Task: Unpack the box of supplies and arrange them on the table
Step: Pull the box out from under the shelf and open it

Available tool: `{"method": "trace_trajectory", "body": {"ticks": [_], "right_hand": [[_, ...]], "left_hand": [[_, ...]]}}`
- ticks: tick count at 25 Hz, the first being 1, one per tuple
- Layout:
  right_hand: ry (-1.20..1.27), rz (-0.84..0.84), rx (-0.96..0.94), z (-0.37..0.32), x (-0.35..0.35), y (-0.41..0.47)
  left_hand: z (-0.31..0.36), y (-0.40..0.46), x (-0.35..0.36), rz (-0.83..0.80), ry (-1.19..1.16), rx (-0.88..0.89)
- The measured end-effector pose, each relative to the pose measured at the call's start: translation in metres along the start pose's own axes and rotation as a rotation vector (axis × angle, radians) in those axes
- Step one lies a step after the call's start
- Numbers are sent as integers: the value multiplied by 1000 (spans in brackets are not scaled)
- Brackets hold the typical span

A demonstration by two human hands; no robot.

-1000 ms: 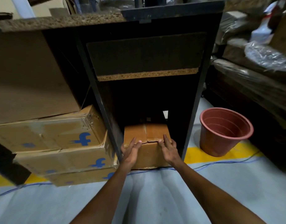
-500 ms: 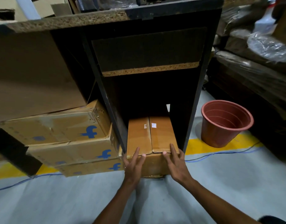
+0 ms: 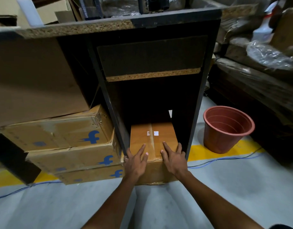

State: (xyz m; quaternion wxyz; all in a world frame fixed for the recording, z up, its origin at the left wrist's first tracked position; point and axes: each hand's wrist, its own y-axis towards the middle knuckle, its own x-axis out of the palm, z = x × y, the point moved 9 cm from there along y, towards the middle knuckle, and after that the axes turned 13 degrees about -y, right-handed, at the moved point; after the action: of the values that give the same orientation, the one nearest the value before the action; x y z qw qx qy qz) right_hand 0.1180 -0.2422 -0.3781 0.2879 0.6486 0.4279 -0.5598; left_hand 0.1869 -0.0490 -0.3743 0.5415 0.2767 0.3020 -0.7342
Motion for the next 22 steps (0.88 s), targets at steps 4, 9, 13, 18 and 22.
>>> {"method": "trace_trajectory", "body": {"ticks": [4,9,13,18,22], "right_hand": [[-33,1,5,-2,0,-7],[-11,-25,-14,5,7,-42],[56,-6,-76,21,21,-86],[33,-83,-46,35,25,-118],[-82,-51,-28,23,2,-82]], "left_hand": [[1,-7,4,23,6,-42],[-14,-43,10,68,-8,32],[-32,-92,24,56,-41,92],[-36,-128,33,80,17,70],[-9,-92,13,128,10,41]]}}
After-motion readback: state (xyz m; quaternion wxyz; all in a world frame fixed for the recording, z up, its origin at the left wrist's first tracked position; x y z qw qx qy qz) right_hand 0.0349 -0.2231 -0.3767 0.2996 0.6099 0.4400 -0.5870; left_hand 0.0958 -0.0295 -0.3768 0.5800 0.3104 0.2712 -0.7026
